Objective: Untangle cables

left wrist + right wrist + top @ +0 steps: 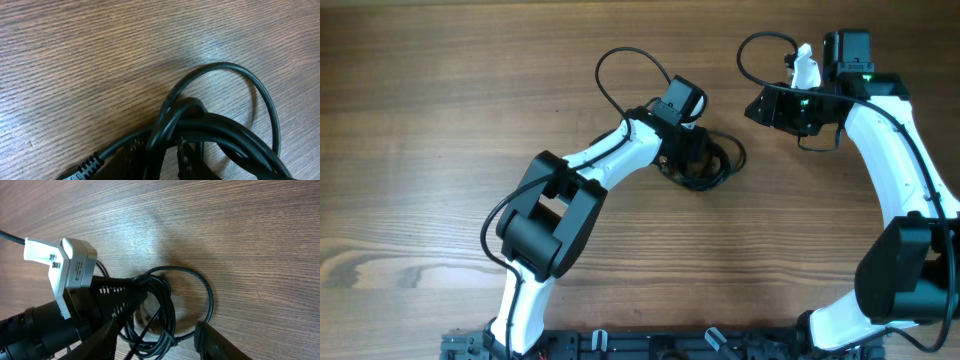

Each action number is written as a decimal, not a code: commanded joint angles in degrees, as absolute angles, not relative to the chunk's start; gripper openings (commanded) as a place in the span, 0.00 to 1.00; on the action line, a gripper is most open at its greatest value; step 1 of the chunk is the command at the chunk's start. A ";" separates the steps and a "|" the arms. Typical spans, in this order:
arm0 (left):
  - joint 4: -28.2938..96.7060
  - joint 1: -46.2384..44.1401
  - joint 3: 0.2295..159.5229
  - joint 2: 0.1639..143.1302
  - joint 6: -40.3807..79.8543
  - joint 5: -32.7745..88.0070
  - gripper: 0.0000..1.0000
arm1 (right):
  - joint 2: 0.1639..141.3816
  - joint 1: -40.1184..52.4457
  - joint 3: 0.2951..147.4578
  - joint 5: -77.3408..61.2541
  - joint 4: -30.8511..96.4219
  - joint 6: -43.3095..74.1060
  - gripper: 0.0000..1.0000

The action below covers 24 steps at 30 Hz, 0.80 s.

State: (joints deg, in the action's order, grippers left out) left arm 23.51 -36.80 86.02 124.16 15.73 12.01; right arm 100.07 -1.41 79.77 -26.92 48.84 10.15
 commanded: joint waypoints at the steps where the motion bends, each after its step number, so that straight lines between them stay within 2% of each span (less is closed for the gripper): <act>1: 23.18 -37.23 86.26 126.58 15.44 13.19 0.23 | 100.33 -1.37 80.14 -26.37 48.77 8.97 0.52; 3: 23.09 -36.95 86.28 126.54 15.62 13.19 0.04 | 100.33 -1.37 80.14 -26.37 48.84 8.99 0.52; 8: 23.62 -34.20 86.35 120.77 20.67 13.21 0.04 | 100.33 -1.37 80.14 -26.44 49.80 8.71 0.52; 12: 24.56 -30.76 86.35 110.02 26.92 13.43 0.04 | 100.33 -0.45 80.14 -37.47 51.03 -1.87 0.47; 17: 28.60 -30.26 86.35 107.68 29.43 22.72 0.04 | 100.33 4.25 80.14 -40.64 49.95 -7.40 0.48; 19: 31.11 -30.24 86.32 107.68 29.43 22.44 0.04 | 100.33 5.26 80.14 -41.82 48.47 -6.85 0.51; 22: 33.78 -29.39 86.32 107.68 29.50 18.96 0.04 | 100.31 3.22 80.16 -39.77 44.80 3.31 0.54; 24: 34.09 -28.58 86.32 107.68 30.98 17.08 0.04 | 100.27 0.62 80.16 -43.16 41.65 7.55 0.54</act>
